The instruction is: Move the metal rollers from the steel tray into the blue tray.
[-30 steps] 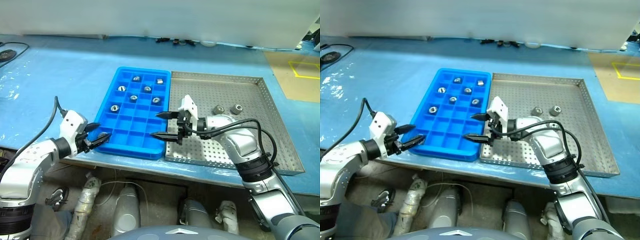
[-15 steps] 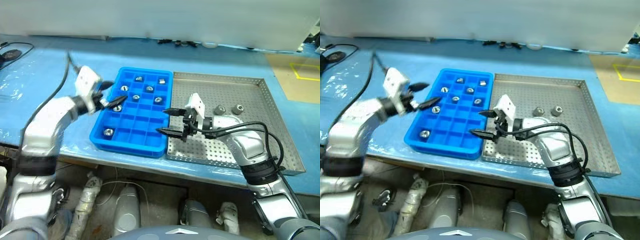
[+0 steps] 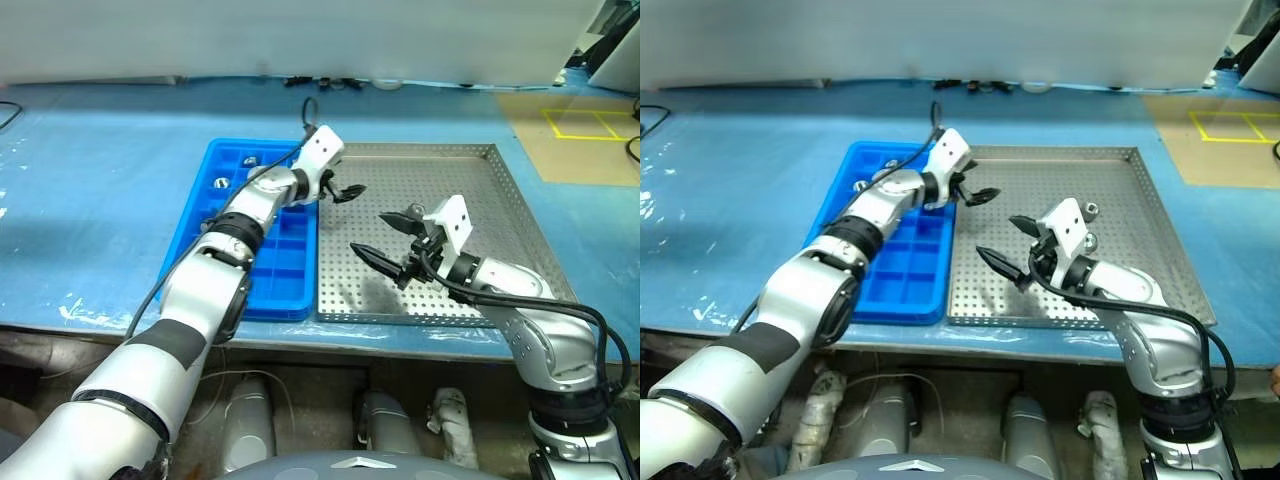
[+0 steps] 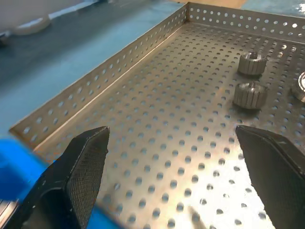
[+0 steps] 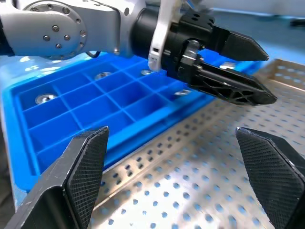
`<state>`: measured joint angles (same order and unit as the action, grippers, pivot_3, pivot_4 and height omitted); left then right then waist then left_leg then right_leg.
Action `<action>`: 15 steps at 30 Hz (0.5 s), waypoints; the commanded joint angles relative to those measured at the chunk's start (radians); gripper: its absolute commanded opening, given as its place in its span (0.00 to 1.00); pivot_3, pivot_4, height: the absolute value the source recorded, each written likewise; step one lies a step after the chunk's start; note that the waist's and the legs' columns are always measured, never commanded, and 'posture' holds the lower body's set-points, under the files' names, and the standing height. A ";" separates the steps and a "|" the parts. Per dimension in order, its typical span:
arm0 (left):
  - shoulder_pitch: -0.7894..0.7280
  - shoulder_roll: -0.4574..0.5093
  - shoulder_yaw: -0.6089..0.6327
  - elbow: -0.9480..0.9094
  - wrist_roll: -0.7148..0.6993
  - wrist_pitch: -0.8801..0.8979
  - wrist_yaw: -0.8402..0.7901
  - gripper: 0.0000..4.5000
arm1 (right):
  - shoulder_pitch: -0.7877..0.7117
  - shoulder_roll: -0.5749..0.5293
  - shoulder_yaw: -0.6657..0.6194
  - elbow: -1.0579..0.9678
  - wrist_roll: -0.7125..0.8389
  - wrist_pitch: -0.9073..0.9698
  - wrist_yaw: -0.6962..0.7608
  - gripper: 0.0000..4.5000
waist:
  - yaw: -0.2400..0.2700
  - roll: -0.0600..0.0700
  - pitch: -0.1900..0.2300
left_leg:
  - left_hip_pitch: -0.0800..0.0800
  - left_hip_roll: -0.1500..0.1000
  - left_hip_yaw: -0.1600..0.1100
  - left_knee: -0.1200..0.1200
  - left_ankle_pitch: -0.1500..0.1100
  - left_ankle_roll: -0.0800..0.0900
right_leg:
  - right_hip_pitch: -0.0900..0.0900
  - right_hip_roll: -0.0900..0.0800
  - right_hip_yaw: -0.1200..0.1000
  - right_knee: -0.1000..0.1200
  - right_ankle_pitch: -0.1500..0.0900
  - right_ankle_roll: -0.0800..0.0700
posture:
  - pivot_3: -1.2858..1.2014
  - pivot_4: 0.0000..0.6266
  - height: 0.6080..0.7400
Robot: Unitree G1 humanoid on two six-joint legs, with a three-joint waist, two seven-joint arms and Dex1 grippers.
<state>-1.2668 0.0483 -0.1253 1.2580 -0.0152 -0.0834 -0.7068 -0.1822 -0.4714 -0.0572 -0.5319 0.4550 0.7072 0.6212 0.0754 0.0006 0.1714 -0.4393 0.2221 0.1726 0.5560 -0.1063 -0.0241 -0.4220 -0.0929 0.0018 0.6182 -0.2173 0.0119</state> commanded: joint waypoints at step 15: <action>0.018 -0.164 -0.028 0.057 0.121 -0.063 -0.229 0.99 | 0.204 0.010 -0.098 -0.243 0.055 0.030 -0.204 1.00 | -0.088 0.001 -0.001 | 0.003 0.000 0.004 0.005 -0.006 0.010 | 0.005 -0.001 0.001 -0.010 0.000 -0.003 | 0.29 0.24 1.00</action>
<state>-1.2422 -0.1006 -0.1454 1.3281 0.0920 -0.1245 -0.9411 0.0180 -0.4597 -0.1331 -0.7232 0.4942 0.7425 0.4309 -0.0125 0.0020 0.1706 -0.4371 0.2215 0.1770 0.5611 -0.1131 -0.0127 -0.4168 -0.0936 0.0023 0.6078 -0.2175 0.0094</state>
